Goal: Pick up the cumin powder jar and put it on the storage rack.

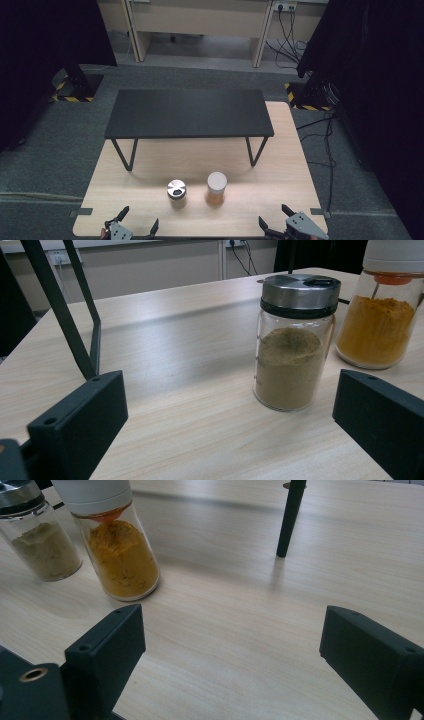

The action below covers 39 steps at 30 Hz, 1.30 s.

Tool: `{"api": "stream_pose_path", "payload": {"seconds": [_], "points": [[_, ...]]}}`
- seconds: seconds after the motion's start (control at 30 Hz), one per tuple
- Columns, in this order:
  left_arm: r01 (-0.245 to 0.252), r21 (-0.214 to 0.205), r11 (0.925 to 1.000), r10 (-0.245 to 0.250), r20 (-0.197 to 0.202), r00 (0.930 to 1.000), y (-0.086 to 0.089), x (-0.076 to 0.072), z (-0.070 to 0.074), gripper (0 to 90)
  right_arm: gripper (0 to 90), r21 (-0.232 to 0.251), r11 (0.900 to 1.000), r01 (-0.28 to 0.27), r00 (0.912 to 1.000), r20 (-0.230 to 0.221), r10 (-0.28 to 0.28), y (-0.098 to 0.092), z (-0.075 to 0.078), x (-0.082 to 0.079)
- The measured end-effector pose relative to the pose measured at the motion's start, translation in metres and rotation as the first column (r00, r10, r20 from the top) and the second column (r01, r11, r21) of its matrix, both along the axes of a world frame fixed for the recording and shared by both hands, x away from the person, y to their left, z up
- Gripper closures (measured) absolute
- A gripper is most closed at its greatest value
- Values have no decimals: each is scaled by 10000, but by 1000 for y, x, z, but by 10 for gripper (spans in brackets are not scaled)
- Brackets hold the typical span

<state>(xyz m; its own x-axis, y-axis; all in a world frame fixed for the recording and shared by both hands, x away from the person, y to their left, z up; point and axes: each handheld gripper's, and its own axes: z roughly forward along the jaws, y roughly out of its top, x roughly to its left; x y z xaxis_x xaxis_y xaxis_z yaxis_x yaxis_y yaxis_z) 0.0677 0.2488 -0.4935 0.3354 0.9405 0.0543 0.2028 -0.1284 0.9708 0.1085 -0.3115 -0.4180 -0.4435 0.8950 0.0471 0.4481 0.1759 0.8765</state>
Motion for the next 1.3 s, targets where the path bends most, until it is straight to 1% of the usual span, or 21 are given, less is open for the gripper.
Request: {"api": "stream_pose_path", "payload": {"seconds": [0.2, 0.3, 0.43, 0.47, 0.5, 0.53, 0.6, 0.67, 0.7, 0.77, 0.8, 0.83, 0.9, 0.93, 0.97, 1.0, 1.03, 1.1, 1.2, 1.27, 1.3], "points": [[153, 107, 9998, -153, 11, 9999, -2, 1, 1, 0, 112, 47, 10000, 20, 10000, 28, -20, -1, 0, -1], [249, -1, 9997, -249, -62, 9997, -2, 1, 2, 0, 112, 48, 10000, 43, 10000, 13, -43, -1, 0, 0], [601, 150, 9981, -598, -192, 9980, 2, 5, 9, 0, 112, 59, 10000, 16, 10000, -12, -16, -1, 0, 0], [804, 108, 9967, -800, -280, 9964, 5, 8, 13, 0, 112, 75, 10000, 3, 10000, -3, -3, -2, 0, 0], [1196, 196, 9926, -1185, -508, 9917, 11, 15, 22, 4, 112, 91, 10000, -7, 10000, 1, 7, -2, 0, 0], [1261, 188, 9918, -1250, -496, 9909, 12, 17, 24, 27, 112, 97, 10000, -10, 10000, 11, 10, -2, 0, 0], [1334, 180, 9909, -1322, -553, 9897, 12, 20, 28, 20, 112, 98, 9999, -33, 10000, 7, 33, -2, 0, 1], [1429, 163, 9896, -1420, -502, 9886, 12, 22, 30, 19, 112, 106, 9999, -47, 10000, -7, 47, -2, 0, 1], [1445, 124, 9894, -1436, -558, 9881, 10, 23, 31, 14, 112, 127, 9999, -52, 10000, -11, 53, -2, 0, 1], [1564, 199, 9875, -1548, -657, 9858, 9, 26, 33, 9, 112, 154, 9999, -73, 10000, 21, 73, -2, 2, 1], [1711, 161, 9851, -1695, -722, 9829, 9, 28, 35, 9, 112, 162, 9998, -87, 10000, 42, 87, -2, 2, 0], [1711, 161, 9851, -1695, -722, 9829, 9, 28, 35, 9, 112, 162, 9998, -87, 10000, 42, 87, -2, 2, 0], [1859, 188, 9824, -1838, -826, 9795, 8, 33, 37, 9, 112, 160, 9998, -113, 9999, 82, 111, -2, 3, 0], [1969, 205, 9802, -1943, -913, 9767, 7, 36, 38, 9, 112, 157, 9998, -113, 9999, 81, 112, -1, 3, 0], [1969, 205, 9802, -1943, -913, 9767, 7, 36, 38, 9, 112, 157, 9998, -113, 9999, 81, 112, -1, 3, 0], [2088, 166, 9778, -2063, -970, 9737, 6, 41, 39, 9, 112, 164, 9998, -126, 9999, 51, 125, -2, 3, 0], [2142, 165, 9767, -2116, -981, 9724, 5, 43, 39, 8, 112, 150, 9998, -117, 9999, 36, 116, -1, 3, 1], [2298, 269, 9729, -2261, -1019, 9688, 1, 49, 40, 6, 112, 174, 9998, -135, 9999, 21, 134, -2, 3, 1], [2480, 191, 9686, -2442, -1149, 9629, -2, 59, 38, 5, 112, 197, 9997, -146, 9999, 47, 145, -2, 3, 1], [2564, 242, 9663, -2517, -1210, 9602, -5, 65, 37, 5, 112, 180, 9997, -133, 9999, 62, 132, -2, 4, 0], [2577, 245, 9659, -2531, -1201, 9600, -6, 66, 37, 4, 112, 207, 9997, -120, 9999, 58, 119, -2, 3, 0]]}}
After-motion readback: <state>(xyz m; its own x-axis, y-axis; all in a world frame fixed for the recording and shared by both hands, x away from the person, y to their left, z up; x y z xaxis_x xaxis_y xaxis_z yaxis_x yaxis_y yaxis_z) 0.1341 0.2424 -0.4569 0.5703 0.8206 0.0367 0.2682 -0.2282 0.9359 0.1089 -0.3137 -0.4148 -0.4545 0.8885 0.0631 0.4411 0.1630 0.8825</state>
